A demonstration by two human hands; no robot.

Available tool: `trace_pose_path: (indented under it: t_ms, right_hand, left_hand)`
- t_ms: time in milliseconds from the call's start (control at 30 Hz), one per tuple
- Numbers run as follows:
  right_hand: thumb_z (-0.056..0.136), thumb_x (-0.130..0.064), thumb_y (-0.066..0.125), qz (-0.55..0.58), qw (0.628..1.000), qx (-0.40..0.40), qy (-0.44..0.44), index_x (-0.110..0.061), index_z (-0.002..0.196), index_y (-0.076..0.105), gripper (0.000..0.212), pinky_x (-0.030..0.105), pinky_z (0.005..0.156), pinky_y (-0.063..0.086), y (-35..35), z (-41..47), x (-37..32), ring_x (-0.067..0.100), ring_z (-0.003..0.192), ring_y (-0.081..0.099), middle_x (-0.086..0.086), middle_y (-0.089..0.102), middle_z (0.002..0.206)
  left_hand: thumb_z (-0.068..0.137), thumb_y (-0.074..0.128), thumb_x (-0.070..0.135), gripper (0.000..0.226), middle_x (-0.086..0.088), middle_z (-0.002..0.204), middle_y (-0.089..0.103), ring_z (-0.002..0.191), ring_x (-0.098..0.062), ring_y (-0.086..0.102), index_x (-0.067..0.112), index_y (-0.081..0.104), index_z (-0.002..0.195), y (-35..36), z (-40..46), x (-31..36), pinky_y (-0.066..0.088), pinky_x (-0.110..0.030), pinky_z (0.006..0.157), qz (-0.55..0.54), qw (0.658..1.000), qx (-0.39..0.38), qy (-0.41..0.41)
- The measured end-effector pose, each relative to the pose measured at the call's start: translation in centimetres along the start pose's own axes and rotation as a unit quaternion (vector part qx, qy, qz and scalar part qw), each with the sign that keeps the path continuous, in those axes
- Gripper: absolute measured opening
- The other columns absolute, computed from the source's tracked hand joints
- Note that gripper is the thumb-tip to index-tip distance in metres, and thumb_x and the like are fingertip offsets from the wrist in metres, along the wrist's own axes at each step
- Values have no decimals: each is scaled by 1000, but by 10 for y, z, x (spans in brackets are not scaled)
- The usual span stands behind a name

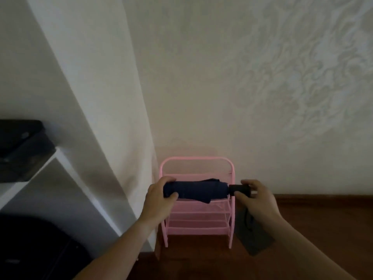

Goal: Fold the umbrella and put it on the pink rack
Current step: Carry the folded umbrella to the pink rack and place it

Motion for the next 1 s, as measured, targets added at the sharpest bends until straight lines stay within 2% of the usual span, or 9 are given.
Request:
trace_pose_path:
  t_ms: [100,167,267,333,400,500,667,800,1000]
  right_hand:
    - [86,-15,76,-40,999,-4,12,-21,130,55,49,29,65,59,35,61,26,21,95,70,7,67,126]
    - [87,-10,74,-85,996,-22,23,-18,133,54,50,32,72,59,62,93,46,22,99,69,10,66,129]
    - [91,-5,67,-173,983,-44,33,-13,136,58,47,40,88,59,100,127,78,26,105,69,13,68,127]
    - [94,-6,62,-240,969,-54,18,-12,130,63,36,35,86,57,125,144,95,23,98,68,12,70,119]
    - [96,-8,59,-298,952,-67,4,-13,116,69,23,33,83,58,148,156,109,21,89,67,11,72,109]
    - [97,-6,55,-358,931,-78,2,-10,103,69,15,34,78,59,169,171,124,22,79,63,12,70,100]
    - [98,-5,56,-440,892,-99,-11,-8,94,57,5,32,75,56,188,187,128,21,78,56,8,56,88]
    - [98,-7,56,-444,885,-138,0,-11,88,48,13,29,71,50,201,191,137,20,80,55,8,57,89]
    - [95,-32,56,-413,890,-162,-102,-20,97,62,14,35,78,59,220,167,134,16,80,64,0,66,91]
  left_hand:
    - [80,75,12,59,1,118,66,102,-14,66,19,56,136,37,61,-35,51,-11,74,30,998,-56,-16]
    - [70,78,16,72,-4,119,65,99,-16,67,17,54,138,62,93,-69,56,-16,71,52,993,-94,-41]
    - [63,81,35,86,-11,137,51,110,-22,63,22,48,141,96,126,-119,60,-38,92,111,984,-126,-53]
    - [74,84,30,88,-10,150,29,127,-25,52,18,38,148,118,132,-140,50,-37,108,167,974,-146,-53]
    - [81,83,26,87,-8,154,17,136,-26,43,15,31,150,137,135,-158,44,-34,112,222,962,-155,-44]
    - [83,77,13,74,-9,150,29,130,-25,50,16,38,145,156,142,-177,47,-29,105,285,948,-140,1]
    - [86,71,5,37,-10,123,57,105,-22,62,12,61,120,172,159,-176,56,-33,92,396,902,-143,98]
    - [93,66,15,17,-7,108,70,106,-24,59,14,68,109,178,163,-170,54,-38,92,460,864,-142,147]
    - [101,58,27,16,-5,102,74,102,-23,62,17,69,104,181,164,-168,54,-37,84,495,846,-91,174]
Point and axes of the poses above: each hand's wrist, its own z-axis towards the middle knuckle, its own y-axis out of the palm, x = y × z, the point moved 8 cm from there along z, towards the middle knuckle
